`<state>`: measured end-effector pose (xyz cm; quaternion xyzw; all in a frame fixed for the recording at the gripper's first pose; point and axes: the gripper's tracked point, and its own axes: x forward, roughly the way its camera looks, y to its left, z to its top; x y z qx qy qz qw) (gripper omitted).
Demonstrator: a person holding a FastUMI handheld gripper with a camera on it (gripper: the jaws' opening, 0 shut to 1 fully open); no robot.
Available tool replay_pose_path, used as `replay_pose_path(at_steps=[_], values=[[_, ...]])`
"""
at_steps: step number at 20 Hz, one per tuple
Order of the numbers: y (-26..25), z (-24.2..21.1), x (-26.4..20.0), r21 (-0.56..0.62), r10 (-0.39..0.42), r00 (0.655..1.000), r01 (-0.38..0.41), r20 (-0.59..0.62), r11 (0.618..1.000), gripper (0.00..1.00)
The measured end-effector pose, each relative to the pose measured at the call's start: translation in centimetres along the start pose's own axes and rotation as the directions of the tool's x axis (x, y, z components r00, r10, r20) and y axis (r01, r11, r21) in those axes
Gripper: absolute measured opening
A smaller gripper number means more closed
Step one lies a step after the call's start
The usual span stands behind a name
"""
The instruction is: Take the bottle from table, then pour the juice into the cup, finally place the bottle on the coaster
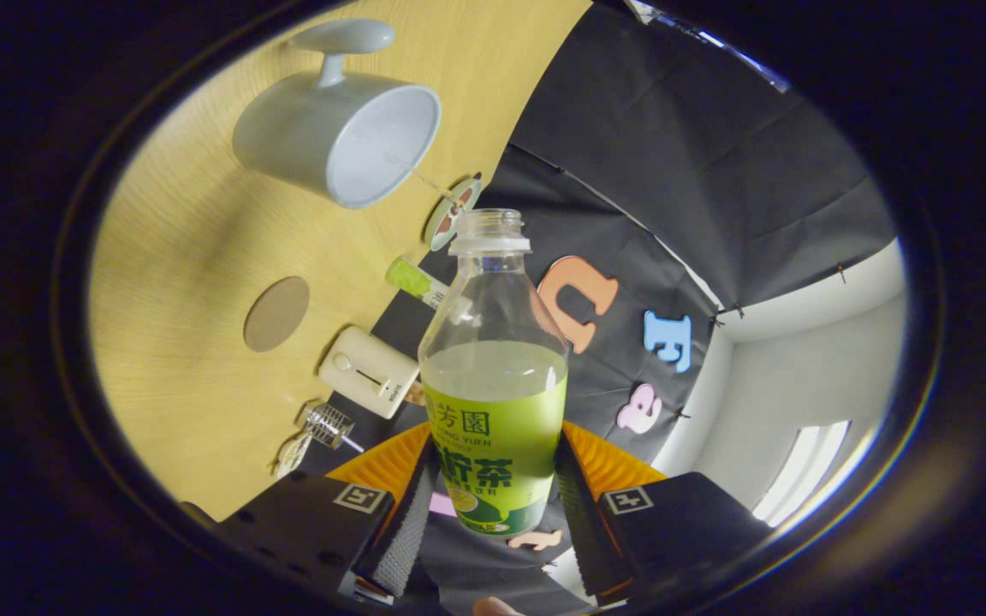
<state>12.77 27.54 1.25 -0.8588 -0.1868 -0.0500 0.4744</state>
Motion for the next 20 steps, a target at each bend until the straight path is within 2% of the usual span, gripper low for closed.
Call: replay_pose_path(at_steps=[7,11,13,17,20], values=[[-0.3,0.2,-0.2,0.03,-0.013,1.0,0.013,0.006,0.999,0.77],[0.2,-0.2,-0.2,0.101,-0.004,1.0,0.005,-0.005,0.995,0.77],[0.8,-0.2,-0.2,0.172,0.019,1.0,-0.017,-0.008,0.985,0.78],[2.6,-0.7,-0.2,0.391,0.113,0.994,-0.1,-0.009,0.915,0.78],[2.6,-1.0,-0.5,0.542,0.143,0.99,-0.122,0.005,0.831,0.78]])
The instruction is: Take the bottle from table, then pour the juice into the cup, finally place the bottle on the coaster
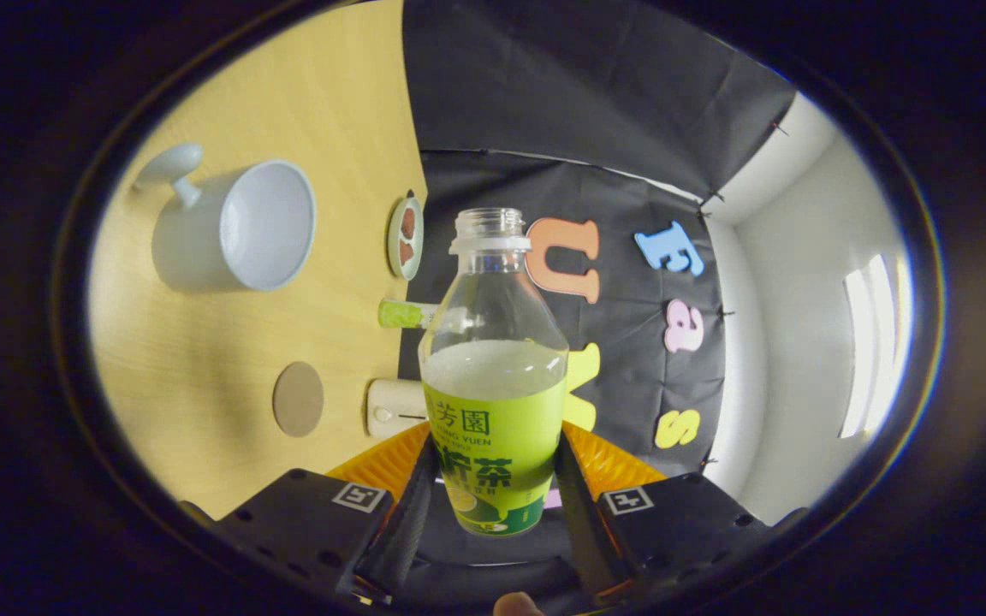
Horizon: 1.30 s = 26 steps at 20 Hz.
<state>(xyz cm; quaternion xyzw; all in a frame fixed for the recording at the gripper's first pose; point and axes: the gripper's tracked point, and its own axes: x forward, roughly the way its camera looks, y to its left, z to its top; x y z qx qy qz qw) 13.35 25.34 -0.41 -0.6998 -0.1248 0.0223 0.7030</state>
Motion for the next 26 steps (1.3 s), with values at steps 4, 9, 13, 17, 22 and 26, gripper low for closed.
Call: replay_pose_path(at_steps=[4,9,13,17,22,26], values=[[-0.2,-0.6,-0.4,0.26,0.055,0.998,-0.053,-0.003,0.964,0.78],[0.7,-1.2,-0.2,0.669,0.211,0.977,-0.177,0.03,0.722,0.78],[0.0,-0.7,0.3,0.851,0.25,0.964,-0.207,0.093,0.483,0.78],[-3.1,-0.8,1.6,0.915,0.223,0.966,-0.204,0.131,0.348,0.78],[-3.0,-0.3,5.0,0.958,0.213,0.96,-0.22,0.181,0.181,0.77],[2.9,0.6,7.6,0.965,0.304,0.921,-0.261,0.245,0.012,0.78]])
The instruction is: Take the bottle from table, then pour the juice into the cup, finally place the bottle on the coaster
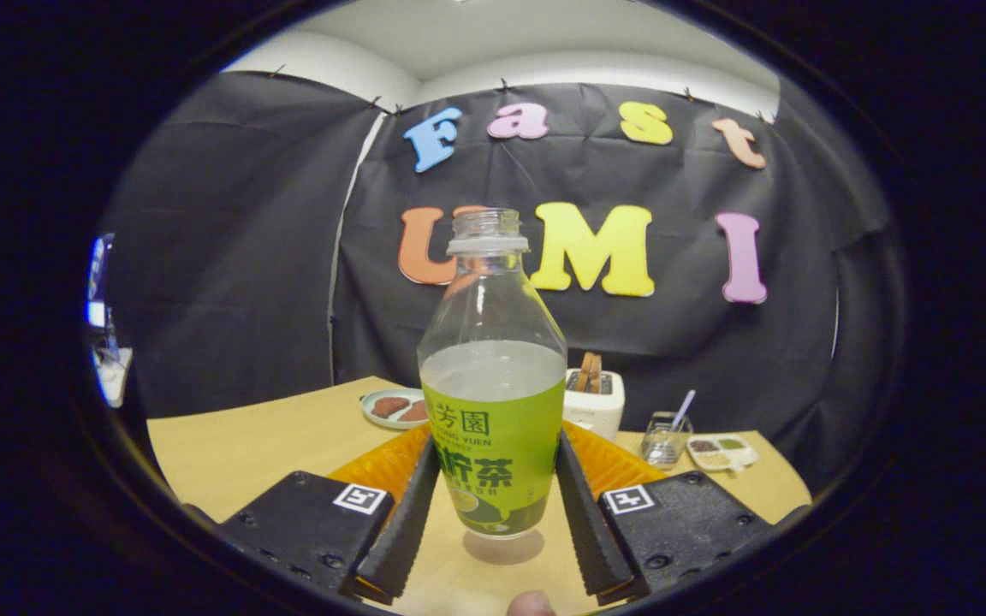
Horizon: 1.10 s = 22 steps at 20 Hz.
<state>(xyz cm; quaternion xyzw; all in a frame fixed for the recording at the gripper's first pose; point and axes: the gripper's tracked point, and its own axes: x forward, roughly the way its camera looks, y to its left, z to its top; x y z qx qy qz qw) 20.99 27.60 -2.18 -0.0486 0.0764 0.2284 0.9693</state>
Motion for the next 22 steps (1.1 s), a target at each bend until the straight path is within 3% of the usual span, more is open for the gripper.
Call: replay_pose_path(at_steps=[4,10,22], values=[[-0.8,-4.5,4.2,0.056,-0.009,0.995,0.015,-0.098,0.998,0.78],[-1.9,-8.5,7.1,0.039,-0.04,0.988,0.046,-0.15,0.998,0.78],[-2.3,-10.2,7.9,0.056,-0.047,0.988,0.056,-0.145,0.997,0.8]])
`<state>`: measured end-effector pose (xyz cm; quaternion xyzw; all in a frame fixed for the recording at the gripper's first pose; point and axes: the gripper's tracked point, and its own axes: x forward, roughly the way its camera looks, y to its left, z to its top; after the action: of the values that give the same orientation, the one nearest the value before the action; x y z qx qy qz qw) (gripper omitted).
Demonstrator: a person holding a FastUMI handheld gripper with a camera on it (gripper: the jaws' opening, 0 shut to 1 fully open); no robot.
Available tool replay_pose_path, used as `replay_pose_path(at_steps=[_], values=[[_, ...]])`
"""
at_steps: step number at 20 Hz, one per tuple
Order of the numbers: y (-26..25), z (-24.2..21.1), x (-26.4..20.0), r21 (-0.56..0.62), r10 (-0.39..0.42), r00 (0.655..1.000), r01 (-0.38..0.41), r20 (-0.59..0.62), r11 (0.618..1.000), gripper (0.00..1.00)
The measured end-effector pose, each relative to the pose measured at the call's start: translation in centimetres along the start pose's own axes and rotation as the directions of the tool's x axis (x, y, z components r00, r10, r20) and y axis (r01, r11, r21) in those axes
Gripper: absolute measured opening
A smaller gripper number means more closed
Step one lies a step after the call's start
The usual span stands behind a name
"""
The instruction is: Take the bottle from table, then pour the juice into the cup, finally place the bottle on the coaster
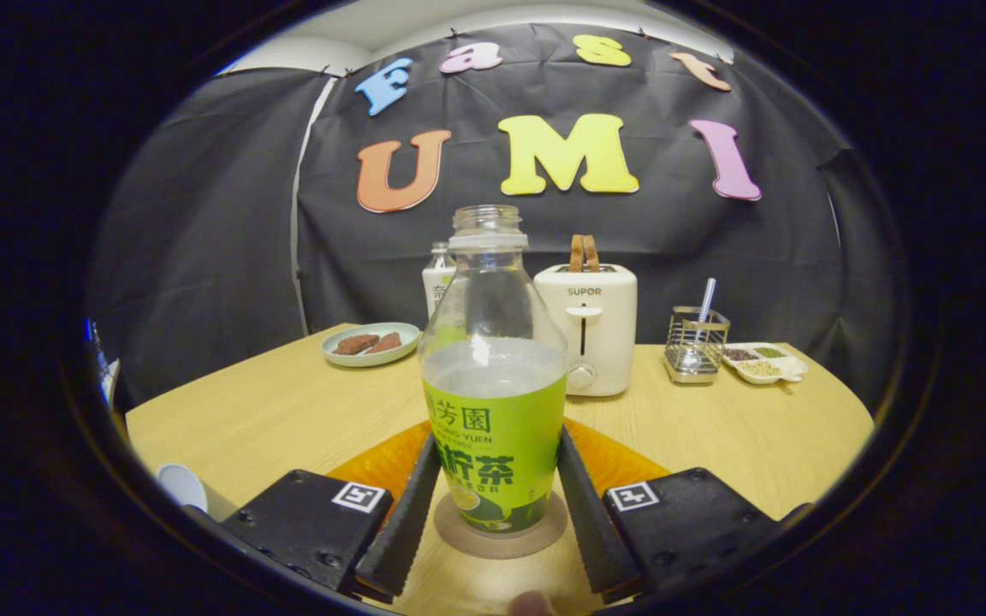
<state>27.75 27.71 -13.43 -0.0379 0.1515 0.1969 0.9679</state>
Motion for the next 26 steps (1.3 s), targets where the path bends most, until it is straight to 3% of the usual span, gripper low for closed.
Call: replay_pose_path(at_steps=[4,8,14,20,26], values=[[0.2,-0.1,-0.1,-0.013,-0.01,1.0,0.01,0.001,1.0,0.84],[0.0,0.3,-0.8,-0.012,-0.031,0.999,0.032,0.027,0.999,1.0],[0.3,0.0,-3.3,-0.012,-0.024,0.999,0.025,0.031,1.0,1.0],[-0.3,2.2,-9.6,0.019,-0.031,0.995,0.029,0.093,0.999,1.0],[-2.3,6.2,-18.3,-0.035,-0.131,0.973,0.14,0.191,0.99,1.0]])
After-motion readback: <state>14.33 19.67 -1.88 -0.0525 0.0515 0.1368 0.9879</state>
